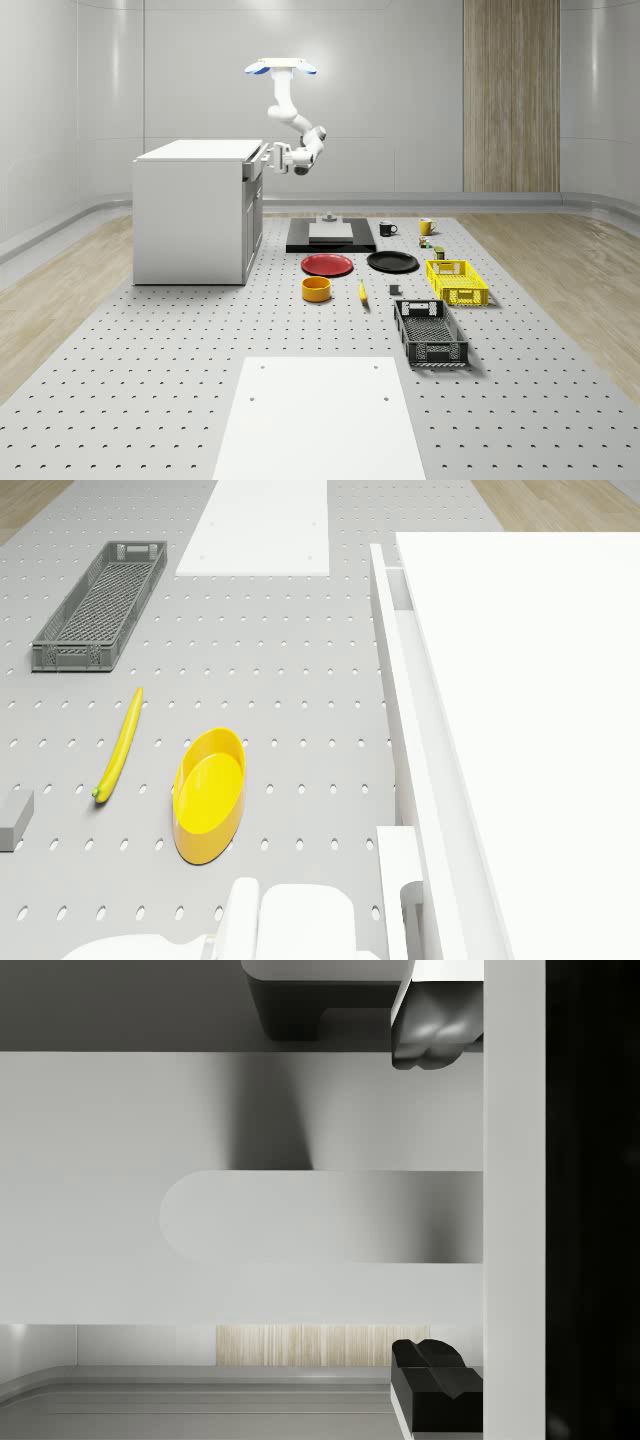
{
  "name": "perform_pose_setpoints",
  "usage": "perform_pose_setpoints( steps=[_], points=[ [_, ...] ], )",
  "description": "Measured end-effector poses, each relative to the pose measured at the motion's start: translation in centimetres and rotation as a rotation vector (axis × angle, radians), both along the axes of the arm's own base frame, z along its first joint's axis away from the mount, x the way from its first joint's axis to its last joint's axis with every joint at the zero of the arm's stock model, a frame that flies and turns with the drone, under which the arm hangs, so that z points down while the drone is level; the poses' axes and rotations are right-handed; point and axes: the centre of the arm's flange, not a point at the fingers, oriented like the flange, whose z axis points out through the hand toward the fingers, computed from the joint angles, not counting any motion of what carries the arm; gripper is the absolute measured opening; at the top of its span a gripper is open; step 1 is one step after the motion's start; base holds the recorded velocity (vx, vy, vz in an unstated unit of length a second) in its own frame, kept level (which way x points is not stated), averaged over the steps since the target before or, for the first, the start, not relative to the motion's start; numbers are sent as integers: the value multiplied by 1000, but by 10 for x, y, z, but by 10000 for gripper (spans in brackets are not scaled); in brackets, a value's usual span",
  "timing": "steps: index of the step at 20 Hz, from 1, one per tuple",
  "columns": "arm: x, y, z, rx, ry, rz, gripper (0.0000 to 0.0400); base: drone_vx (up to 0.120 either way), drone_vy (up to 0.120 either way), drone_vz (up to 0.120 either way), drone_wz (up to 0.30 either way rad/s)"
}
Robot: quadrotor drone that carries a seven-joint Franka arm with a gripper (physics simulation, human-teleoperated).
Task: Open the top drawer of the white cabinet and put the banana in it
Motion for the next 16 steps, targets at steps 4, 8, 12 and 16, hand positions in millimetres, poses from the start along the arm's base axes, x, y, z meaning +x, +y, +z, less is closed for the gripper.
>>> perform_pose_setpoints(
  steps=[4,8,12,16],
  points=[
    [0,6,1,0,0,0,400,0,0,0,0],
    [0,10,1,0,0,0,400,0,0,0,0],
    [0,14,1,0,0,0,300,0,0,0,0],
    [0,15,1,0,0,0,177,0,0,0,0]
  ],
)
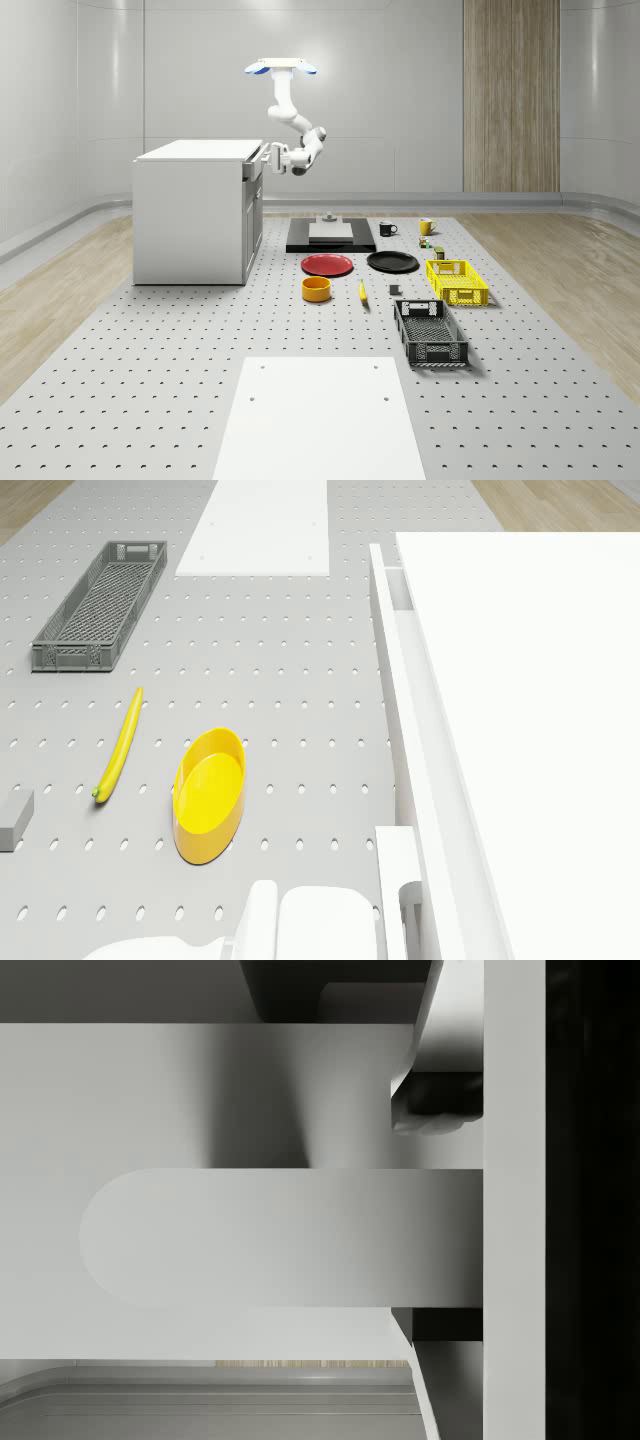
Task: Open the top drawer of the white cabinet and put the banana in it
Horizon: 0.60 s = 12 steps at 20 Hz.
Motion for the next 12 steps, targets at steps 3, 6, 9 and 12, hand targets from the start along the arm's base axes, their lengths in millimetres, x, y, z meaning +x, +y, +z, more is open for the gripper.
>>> perform_pose_setpoints(
  steps=[3,6,9,12],
  points=[
    [1,1,-2,1,-16,0,142,0,0,0,0],
    [-1,-1,2,-11,2,0,160,0,0,0,0],
    [0,-4,0,-13,-19,0,153,0,0,0,0],
    [0,-4,-1,-8,-12,0,133,0,0,0,0]
  ],
)
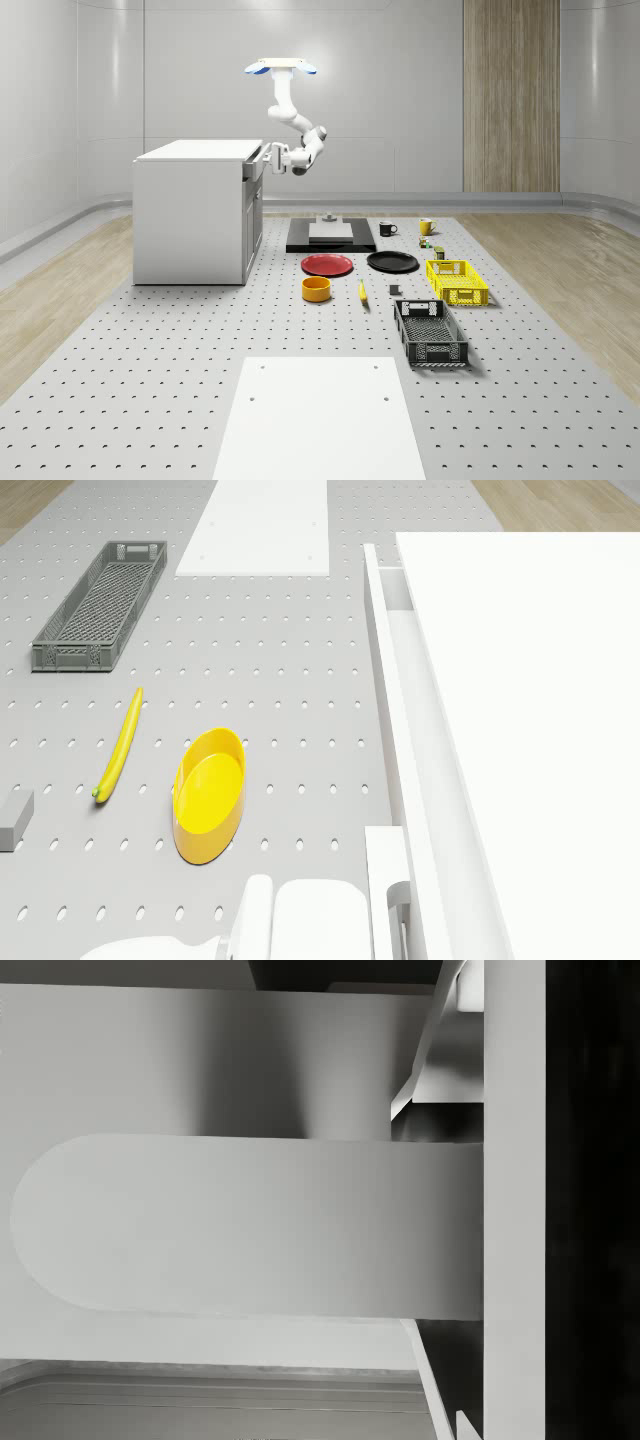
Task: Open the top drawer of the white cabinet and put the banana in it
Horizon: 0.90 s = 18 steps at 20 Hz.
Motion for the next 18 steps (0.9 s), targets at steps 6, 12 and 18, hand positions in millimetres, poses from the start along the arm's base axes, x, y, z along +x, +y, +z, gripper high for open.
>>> perform_pose_setpoints(
  steps=[6,12,18],
  points=[
    [0,-7,-2,-9,-21,2,152,0,0,0,0],
    [0,-26,0,-2,4,0,134,0,0,0,0],
    [0,-48,-1,0,-2,0,131,0,0,0,0]
  ],
)
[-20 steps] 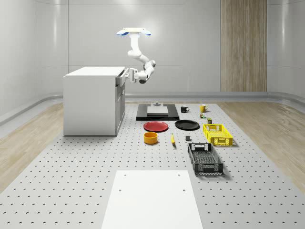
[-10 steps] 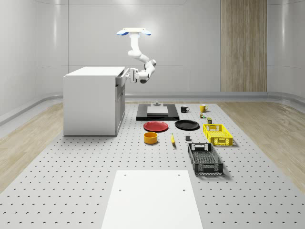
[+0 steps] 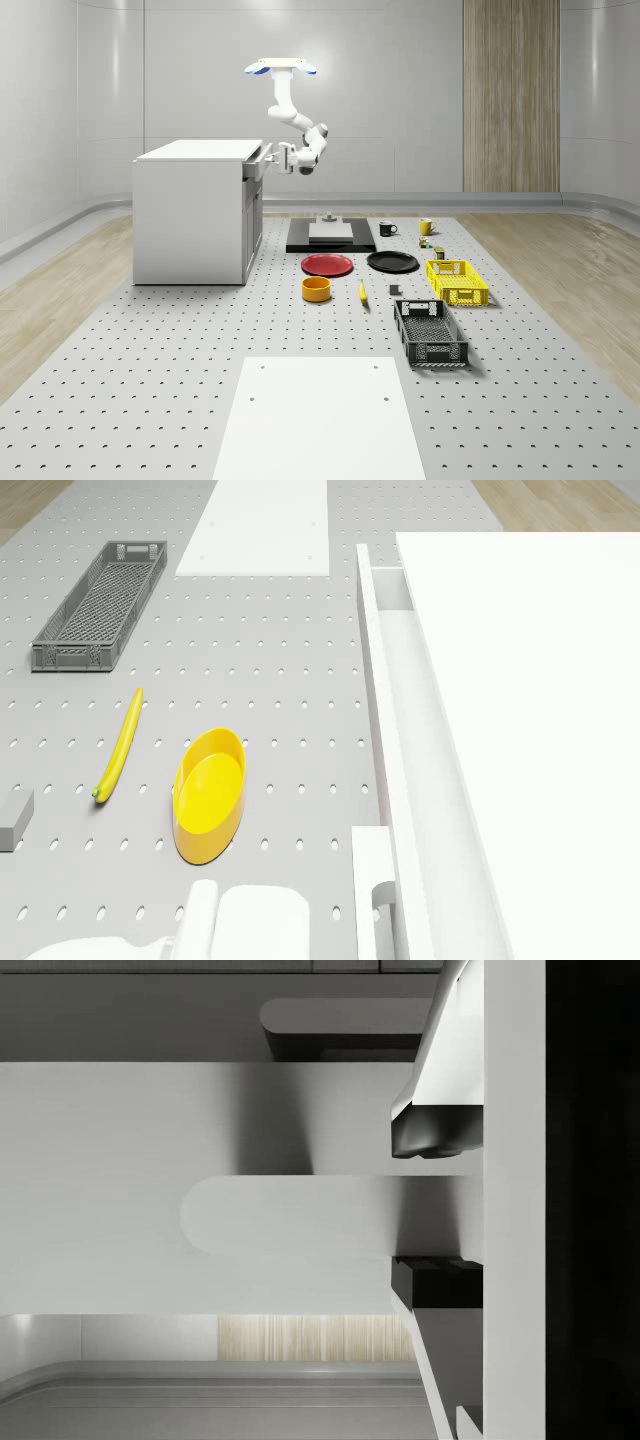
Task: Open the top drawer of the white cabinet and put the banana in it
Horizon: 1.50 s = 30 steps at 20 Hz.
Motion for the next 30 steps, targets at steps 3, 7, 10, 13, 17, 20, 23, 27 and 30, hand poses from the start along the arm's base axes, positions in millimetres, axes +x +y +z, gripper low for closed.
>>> perform_pose_setpoints(
  steps=[3,7,10,13,17,20,23,27,30],
  points=[
    [0,-7,1,0,13,0,131,0,0,0,0],
    [0,-18,1,0,13,-1,134,0,0,0,0],
    [1,-21,-2,2,-23,0,129,0,0,0,0],
    [10,-30,-34,-35,-63,5,346,0,0,0,0],
    [2,-37,-10,-12,12,2,191,0,0,0,0],
    [1,-45,-5,-4,12,1,146,0,0,0,0],
    [0,-53,-1,1,13,1,208,0,0,0,0],
    [0,-54,1,4,13,0,329,0,0,0,0],
    [0,-46,1,5,13,0,367,0,0,0,0]
  ],
)
